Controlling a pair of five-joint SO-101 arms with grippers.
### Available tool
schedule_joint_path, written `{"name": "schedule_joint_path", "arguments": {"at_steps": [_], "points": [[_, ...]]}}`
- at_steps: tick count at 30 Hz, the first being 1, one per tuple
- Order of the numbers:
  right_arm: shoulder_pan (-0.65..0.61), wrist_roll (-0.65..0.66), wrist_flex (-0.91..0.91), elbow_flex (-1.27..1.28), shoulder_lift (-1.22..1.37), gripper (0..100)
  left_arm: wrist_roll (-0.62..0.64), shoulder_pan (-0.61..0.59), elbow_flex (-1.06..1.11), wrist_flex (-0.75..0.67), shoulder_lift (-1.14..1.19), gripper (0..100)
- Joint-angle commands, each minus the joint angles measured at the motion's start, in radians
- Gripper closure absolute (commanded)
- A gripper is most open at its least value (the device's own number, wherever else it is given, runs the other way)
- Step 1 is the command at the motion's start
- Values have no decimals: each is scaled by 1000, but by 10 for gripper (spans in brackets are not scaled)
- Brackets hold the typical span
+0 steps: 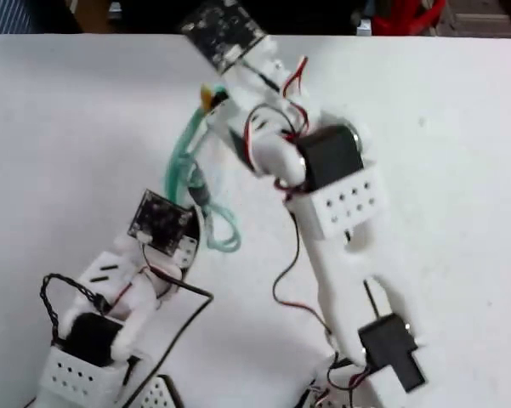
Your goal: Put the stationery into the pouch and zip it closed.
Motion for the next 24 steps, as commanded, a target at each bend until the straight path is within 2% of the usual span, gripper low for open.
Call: {"name": "schedule_joint_path", "arguments": {"at_steps": [1,6,11,18,24], "points": [[30,-34,-1,-15,-4,981,-8,-7,-6,-17,-24,976],[22,-38,47,-71,-59,966,-9,-7,-6,-17,-24,976],[-12,-123,127,-103,-84,830,-11,-7,-6,-17,-24,976],[-125,-100,125,-107,-18,854,-11,-7,-6,-17,-24,976],[-104,-106,68,-101,-8,854,-11,-7,-6,-17,-25,976]]}}
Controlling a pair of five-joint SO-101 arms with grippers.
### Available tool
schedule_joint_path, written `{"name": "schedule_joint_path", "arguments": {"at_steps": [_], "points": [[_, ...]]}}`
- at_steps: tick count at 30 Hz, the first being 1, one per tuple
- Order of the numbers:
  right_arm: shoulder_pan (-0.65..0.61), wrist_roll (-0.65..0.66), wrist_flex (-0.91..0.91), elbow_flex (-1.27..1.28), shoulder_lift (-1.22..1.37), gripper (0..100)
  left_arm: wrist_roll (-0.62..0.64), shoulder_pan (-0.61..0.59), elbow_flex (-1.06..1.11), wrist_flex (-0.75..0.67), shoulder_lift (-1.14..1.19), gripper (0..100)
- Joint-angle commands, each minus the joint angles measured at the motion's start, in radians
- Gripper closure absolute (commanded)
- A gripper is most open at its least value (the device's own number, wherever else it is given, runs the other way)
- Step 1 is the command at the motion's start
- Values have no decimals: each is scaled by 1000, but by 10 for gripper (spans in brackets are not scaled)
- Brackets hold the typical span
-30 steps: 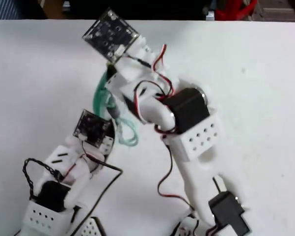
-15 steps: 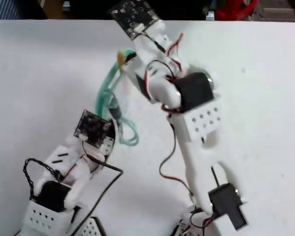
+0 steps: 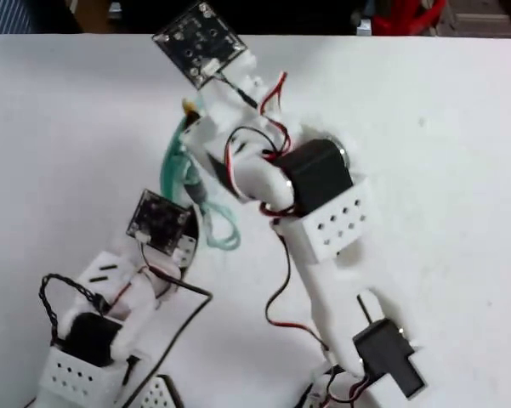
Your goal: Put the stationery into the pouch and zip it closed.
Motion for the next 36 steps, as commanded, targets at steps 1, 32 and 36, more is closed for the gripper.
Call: {"name": "schedule_joint_path", "arguments": {"at_steps": [1,32,36], "points": [[7,0,-25,-29,-5,854,-11,-4,-6,-17,-24,976],[-18,0,41,-140,-13,979,-3,-10,-8,-17,-24,911],[5,-25,7,-140,-2,979,72,-12,-21,28,-25,826]]}}
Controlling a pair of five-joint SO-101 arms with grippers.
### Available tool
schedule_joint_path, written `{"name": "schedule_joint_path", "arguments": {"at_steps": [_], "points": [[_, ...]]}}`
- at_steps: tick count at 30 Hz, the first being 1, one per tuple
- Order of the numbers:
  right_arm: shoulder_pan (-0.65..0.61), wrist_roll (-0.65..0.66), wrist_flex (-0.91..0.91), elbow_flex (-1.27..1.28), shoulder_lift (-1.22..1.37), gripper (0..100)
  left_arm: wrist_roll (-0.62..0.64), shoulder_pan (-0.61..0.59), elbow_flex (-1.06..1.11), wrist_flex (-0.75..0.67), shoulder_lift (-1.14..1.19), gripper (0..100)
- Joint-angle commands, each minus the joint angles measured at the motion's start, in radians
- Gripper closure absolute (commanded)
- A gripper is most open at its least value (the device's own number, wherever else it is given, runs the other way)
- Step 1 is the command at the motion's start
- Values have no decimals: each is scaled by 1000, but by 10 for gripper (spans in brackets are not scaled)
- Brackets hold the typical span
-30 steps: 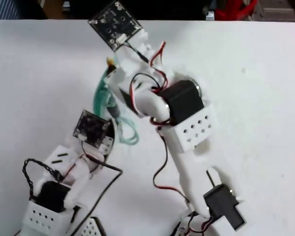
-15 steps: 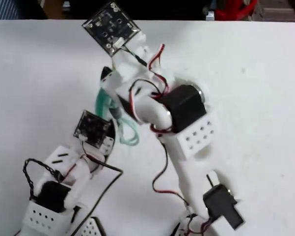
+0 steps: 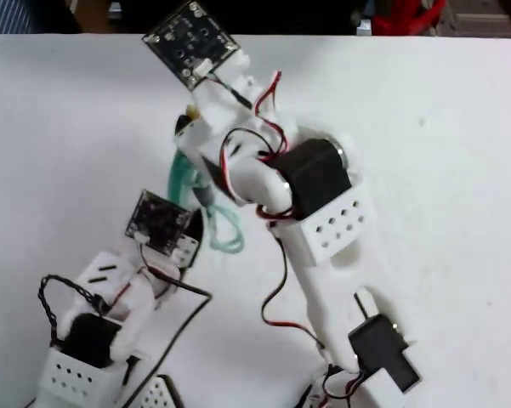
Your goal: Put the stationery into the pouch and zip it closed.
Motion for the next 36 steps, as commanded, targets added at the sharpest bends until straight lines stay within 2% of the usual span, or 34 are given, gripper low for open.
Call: {"name": "schedule_joint_path", "arguments": {"at_steps": [1,7,14,20,24,32,36], "points": [[45,-55,-51,-43,-36,979,89,-10,-35,38,-21,823],[81,-129,-16,-44,-42,979,98,-39,-58,98,-116,819],[54,-232,122,-153,-44,979,98,-42,81,-11,-265,840],[-64,-235,229,-296,-45,979,97,-42,84,-14,-286,978],[-76,-226,213,-255,-10,979,48,-38,84,-14,-286,976],[-71,-224,208,-226,213,979,44,-42,84,-14,-286,973],[-28,-224,208,-259,248,979,43,-44,84,-11,-288,973]]}}
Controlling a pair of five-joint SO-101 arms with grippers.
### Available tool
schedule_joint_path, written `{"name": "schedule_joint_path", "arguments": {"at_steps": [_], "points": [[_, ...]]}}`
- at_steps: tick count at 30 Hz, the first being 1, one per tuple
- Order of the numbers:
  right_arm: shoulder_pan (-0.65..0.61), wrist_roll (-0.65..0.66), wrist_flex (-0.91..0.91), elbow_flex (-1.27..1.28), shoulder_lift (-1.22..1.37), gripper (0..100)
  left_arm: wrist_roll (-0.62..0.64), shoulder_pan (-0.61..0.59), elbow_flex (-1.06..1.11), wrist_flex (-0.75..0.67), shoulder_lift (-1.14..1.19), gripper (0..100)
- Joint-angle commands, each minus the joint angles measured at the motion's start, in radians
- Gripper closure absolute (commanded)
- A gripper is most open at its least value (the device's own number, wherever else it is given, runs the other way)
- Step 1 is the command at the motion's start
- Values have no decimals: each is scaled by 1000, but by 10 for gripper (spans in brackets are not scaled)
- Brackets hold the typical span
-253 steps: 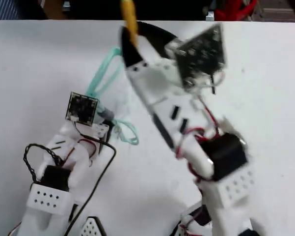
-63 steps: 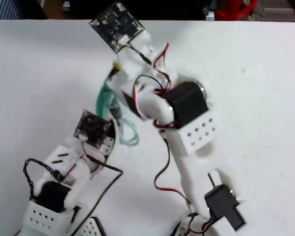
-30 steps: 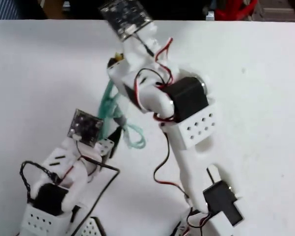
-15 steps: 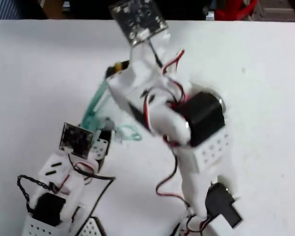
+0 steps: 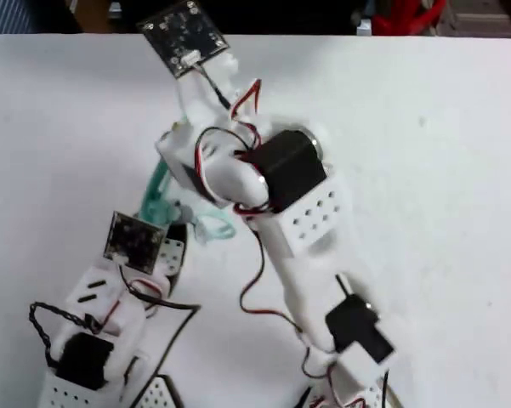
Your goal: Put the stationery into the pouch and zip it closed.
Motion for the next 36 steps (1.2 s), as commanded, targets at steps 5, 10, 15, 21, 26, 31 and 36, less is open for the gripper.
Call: {"name": "schedule_joint_path", "arguments": {"at_steps": [5,10,15,21,26,31,36], "points": [[51,-8,16,-40,13,882,-11,-24,-9,-31,-22,972],[113,0,15,-23,-82,722,-3,-88,-15,-35,-22,906],[202,2,12,-14,-213,726,72,-91,-14,-32,-21,866],[202,2,1,-23,-226,746,72,-91,-12,-31,-21,866],[68,109,-48,-34,-208,817,72,-91,-12,-29,-21,866],[61,112,-104,-35,-137,818,72,-87,-11,-29,-21,866],[47,112,-145,-40,-58,818,74,-85,-3,-32,-21,865]]}}
